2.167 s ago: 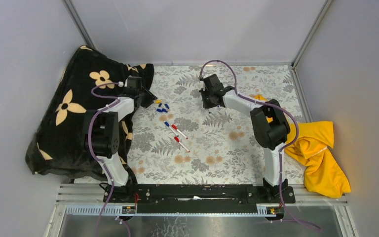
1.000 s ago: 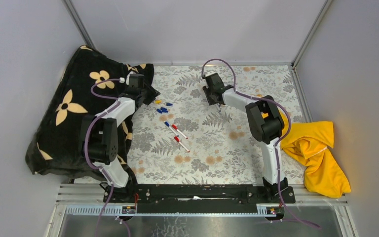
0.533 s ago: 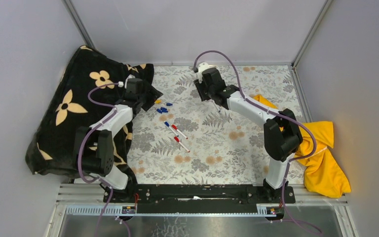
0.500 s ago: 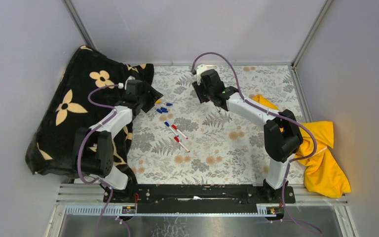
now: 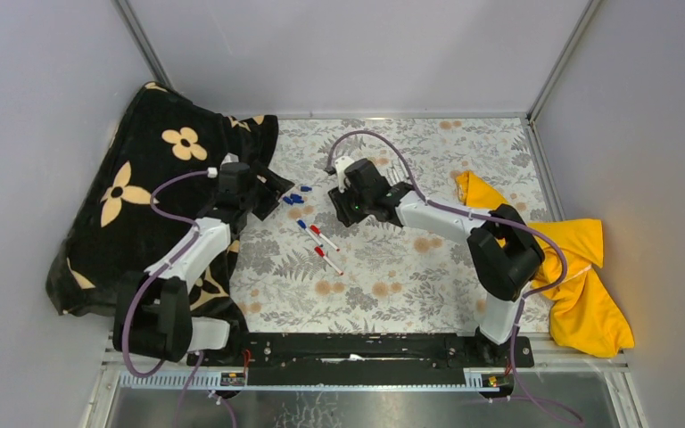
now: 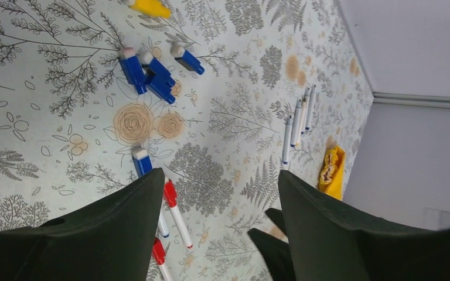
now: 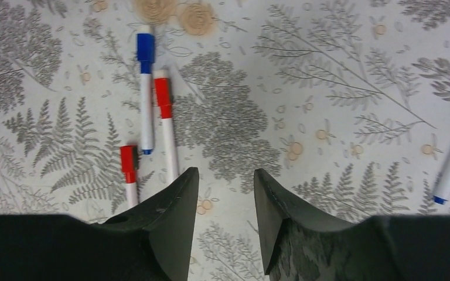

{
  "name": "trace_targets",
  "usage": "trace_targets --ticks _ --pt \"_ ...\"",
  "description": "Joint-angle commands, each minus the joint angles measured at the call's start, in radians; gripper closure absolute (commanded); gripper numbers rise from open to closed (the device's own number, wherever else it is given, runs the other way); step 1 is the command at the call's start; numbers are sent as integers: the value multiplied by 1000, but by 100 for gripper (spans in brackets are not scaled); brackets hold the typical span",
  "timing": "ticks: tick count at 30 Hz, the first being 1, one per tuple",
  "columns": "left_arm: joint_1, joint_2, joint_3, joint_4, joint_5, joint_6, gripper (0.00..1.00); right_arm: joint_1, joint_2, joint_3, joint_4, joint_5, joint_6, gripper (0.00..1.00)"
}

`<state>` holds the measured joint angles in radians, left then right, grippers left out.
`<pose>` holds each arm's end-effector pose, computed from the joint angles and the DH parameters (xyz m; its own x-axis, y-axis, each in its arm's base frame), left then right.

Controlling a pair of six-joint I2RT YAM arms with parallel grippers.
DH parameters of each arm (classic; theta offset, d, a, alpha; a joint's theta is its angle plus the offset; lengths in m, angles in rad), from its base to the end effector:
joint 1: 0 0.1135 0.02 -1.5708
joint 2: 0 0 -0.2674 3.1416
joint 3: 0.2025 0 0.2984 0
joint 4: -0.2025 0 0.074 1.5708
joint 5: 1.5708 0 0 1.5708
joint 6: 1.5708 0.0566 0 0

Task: Open the pen caps

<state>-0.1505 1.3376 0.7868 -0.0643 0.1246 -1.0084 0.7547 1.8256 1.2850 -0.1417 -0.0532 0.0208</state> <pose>0.3400 -0.0587 0.1967 -0.5150 -0.7709 -0.3748 -0.3498 0.5882 -0.7292 0.3405 0.3243 0.1910 -0.4741 -0.4173 -0.7753 -0.7044 0.7080 0.0497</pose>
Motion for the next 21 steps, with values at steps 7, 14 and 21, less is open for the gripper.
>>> trace_targets --ticks 7,14,21 --pt "-5 -151 -72 27 -46 -47 22 114 85 61 31 45 59 53" --pt "-4 -221 -80 9 -82 -47 20 154 144 99 18 104 76 54" --pt "-4 -250 -81 8 -69 -58 20 162 182 124 4 133 77 54"
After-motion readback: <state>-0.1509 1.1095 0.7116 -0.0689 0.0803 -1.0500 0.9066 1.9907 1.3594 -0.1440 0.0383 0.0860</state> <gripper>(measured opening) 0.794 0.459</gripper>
